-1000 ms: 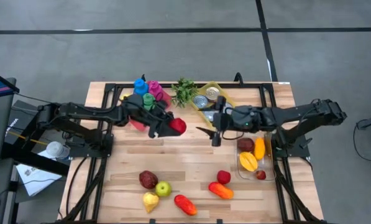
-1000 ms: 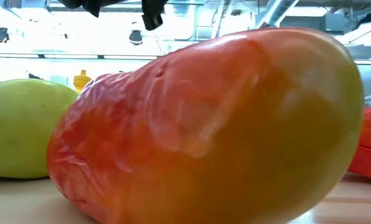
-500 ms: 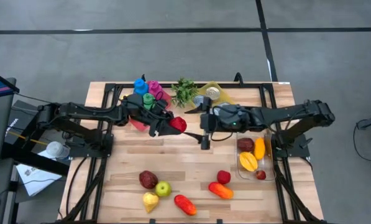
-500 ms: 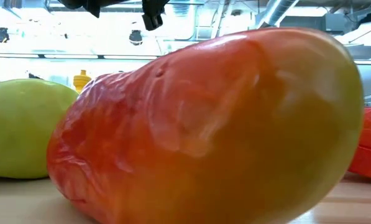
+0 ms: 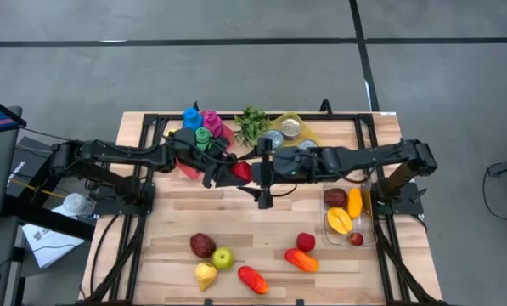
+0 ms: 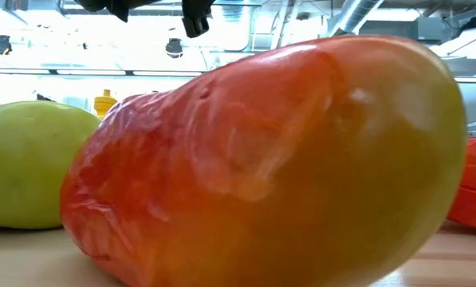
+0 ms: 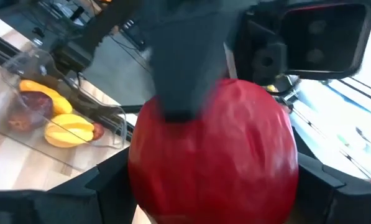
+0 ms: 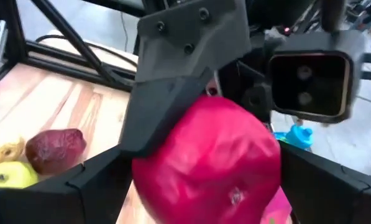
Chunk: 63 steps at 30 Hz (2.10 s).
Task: Pick & Place Food Item
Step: Put the top red apple into the transparent bin
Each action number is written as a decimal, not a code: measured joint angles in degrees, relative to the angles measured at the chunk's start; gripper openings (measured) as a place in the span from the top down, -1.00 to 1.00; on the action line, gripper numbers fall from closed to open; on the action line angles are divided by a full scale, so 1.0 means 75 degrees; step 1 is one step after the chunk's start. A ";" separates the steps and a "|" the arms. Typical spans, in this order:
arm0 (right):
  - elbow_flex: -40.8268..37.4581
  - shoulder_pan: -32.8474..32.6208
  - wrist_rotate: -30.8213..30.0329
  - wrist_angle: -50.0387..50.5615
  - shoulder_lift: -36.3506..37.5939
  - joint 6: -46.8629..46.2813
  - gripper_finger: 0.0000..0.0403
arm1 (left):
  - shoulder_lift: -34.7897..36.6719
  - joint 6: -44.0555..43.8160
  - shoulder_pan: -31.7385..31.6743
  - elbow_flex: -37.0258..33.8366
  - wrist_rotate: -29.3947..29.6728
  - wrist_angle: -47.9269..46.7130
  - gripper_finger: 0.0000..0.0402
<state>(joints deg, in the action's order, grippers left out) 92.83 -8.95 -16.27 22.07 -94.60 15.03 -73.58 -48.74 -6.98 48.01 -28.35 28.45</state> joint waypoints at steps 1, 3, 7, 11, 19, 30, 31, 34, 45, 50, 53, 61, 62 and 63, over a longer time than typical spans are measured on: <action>0.0027 0.0003 0.0029 0.0014 -0.0064 0.0010 -0.79 | 0.0000 0.0000 0.0001 0.0000 -0.0028 -0.0007 -0.44; 0.0068 -0.0005 0.0049 -0.0030 -0.0168 0.0058 -0.79 | 0.0000 -0.0001 0.0003 0.0000 -0.0068 -0.0006 -0.44; 0.0060 -0.0094 0.0000 -0.0063 -0.0177 0.0060 -0.79 | 0.0000 -0.0001 0.0003 0.0000 -0.0068 -0.0010 -0.44; 0.0059 -0.0105 -0.0058 -0.0059 -0.0091 -0.0042 -0.74 | 0.0000 -0.0001 0.0000 0.0000 -0.0074 -0.0016 -0.44; 0.0070 -0.0090 -0.0032 0.0044 -0.0056 -0.0132 -0.44 | -0.0003 0.0001 0.0000 0.0006 -0.0065 0.0001 -0.44; 0.0056 -0.0258 -0.0016 0.0772 0.0544 -0.0499 -0.44 | -0.0009 -0.0151 -0.0006 0.0000 -0.0720 0.0375 -0.57; 0.0056 -0.0280 -0.0032 0.0992 0.0695 -0.0665 -0.44 | -0.0004 -0.0173 -0.0001 0.0000 -0.0870 0.0517 -0.59; 0.0059 -0.0456 -0.0047 0.2233 0.1211 -0.1641 -0.44 | 0.0026 -0.0172 0.0006 0.0003 -0.1041 0.0847 -0.65; -0.0808 -0.2134 0.0201 0.8888 0.1929 -0.9003 -0.44 | 0.0073 -0.0144 -0.0061 0.0006 -0.1452 0.0818 -0.64; -0.2326 -0.2908 0.1063 0.8733 0.2009 -1.0982 -0.44 | 0.0070 -0.0144 -0.0064 0.0006 -0.1452 0.0800 -0.64; -0.3180 -0.3153 0.1635 0.8427 0.2005 -1.1498 -0.44 | 0.0070 -0.0144 -0.0064 0.0006 -0.1452 0.0801 -0.65; -0.4349 -0.3406 0.2588 0.8077 0.2104 -1.1835 -0.44 | 0.0070 -0.0159 -0.0064 0.0006 -0.1434 0.0806 -0.65; -0.4398 -0.3436 0.2588 0.7986 0.2088 -1.1835 -0.44 | 0.0070 -0.0162 -0.0064 0.0006 -0.1426 0.0806 -0.65; -0.4431 -0.3456 0.2586 0.7901 0.2083 -1.1835 -0.45 | 0.0069 -0.0161 -0.0064 0.0006 -0.1434 0.0806 -0.65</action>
<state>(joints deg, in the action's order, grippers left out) 59.60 -34.87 3.13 81.33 -78.98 -73.73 -73.06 -49.95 -7.46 48.05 -39.10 34.50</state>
